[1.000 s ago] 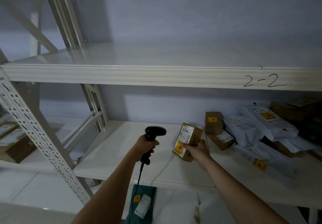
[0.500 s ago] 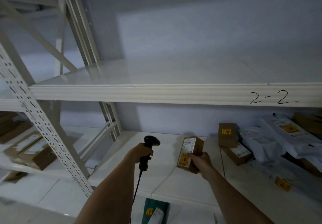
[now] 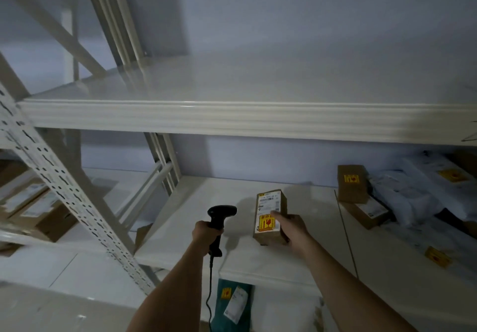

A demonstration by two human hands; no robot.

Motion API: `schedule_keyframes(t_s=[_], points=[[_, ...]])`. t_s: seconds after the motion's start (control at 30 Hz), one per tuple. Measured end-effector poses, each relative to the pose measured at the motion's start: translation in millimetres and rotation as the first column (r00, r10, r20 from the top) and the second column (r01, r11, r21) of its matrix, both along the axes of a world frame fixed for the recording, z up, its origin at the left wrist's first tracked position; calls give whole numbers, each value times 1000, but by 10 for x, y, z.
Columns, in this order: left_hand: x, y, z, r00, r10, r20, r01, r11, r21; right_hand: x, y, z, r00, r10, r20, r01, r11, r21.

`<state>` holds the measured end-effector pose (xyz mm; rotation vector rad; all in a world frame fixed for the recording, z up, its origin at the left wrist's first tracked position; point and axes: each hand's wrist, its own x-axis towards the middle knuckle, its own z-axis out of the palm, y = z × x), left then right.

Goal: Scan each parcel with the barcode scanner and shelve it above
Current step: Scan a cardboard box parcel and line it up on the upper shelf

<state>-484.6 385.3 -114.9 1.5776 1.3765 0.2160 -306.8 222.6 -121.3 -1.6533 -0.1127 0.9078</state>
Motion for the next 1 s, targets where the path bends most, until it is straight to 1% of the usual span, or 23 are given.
schedule_keyframes(t_s=[0.13, 0.2, 0.33, 0.43, 0.53, 0.6, 0.67, 0.73, 0.8, 0.9, 0.93, 0.97, 1.0], points=[[-217, 264, -132, 1000, -11, 12, 11, 1000, -12, -284, 260, -101, 1000, 2, -3, -2, 998, -66], [-292, 397, -204, 999, -28, 15, 28, 999, -16, -416, 371, -164, 1000, -9, -24, 7, 998, -69], [-376, 596, -332, 998, -56, 26, 57, 998, -19, -658, 545, -263, 989, -52, -139, 47, 998, -39], [-400, 688, -378, 997, -75, 2, 75, 997, 13, -827, 635, -262, 970, -82, -229, 83, 997, -6], [-468, 737, -365, 989, -133, -64, 136, 990, 43, -936, 690, -211, 966, -106, -237, 108, 994, -3], [-522, 796, -360, 983, -165, -78, 165, 986, -3, -993, 734, -121, 971, -106, -212, 113, 993, 20], [-571, 850, -321, 977, -204, -65, 200, 978, -64, -1031, 772, -6, 980, -130, -151, 137, 990, 40], [-631, 876, -210, 961, -268, -68, 262, 961, -84, -1082, 792, 128, 982, -163, -97, 168, 984, 56], [-675, 893, -55, 927, -364, -95, 356, 930, -86, -1153, 796, 256, 985, -161, -54, 165, 983, 75], [-743, 888, 310, 836, -506, -211, 522, 853, 23, -1259, 811, 449, 984, -166, 60, 162, 984, 69], [-769, 879, 447, 809, -546, -217, 571, 819, 67, -1295, 820, 518, 982, -164, 89, 158, 985, 68], [-795, 872, 581, 779, -599, -182, 621, 777, 101, -1330, 831, 588, 980, -161, 114, 154, 986, 67], [-839, 861, 700, 757, -648, -84, 653, 751, 99, -1369, 839, 659, 978, -156, 140, 149, 987, 60]])
